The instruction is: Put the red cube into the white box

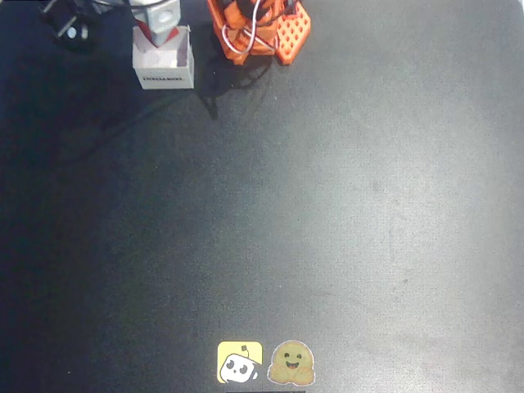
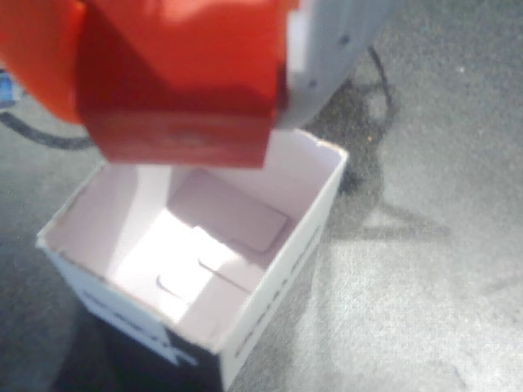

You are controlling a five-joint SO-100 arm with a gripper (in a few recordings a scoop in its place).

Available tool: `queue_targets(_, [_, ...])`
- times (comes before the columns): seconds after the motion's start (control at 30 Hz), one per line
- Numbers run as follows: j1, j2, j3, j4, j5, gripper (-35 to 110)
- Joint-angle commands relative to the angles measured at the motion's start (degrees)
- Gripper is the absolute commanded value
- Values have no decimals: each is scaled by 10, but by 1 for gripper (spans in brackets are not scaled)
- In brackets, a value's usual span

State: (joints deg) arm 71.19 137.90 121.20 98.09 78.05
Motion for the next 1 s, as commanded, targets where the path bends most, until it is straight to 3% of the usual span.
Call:
queue_targets(0.0, [7, 28, 1, -20, -32, 15])
queue_targets(0.33, [4, 54, 4, -41, -68, 23])
queue_targets(0.47, [4, 54, -5, -24, -70, 0])
queue_targets(0.6, [-63, 52, -26, -23, -98, 0])
queue_targets(0.77, [-320, 36, -39, -80, -73, 0])
queue_targets(0.97, [-657, -64, -29, -207, 82, 0])
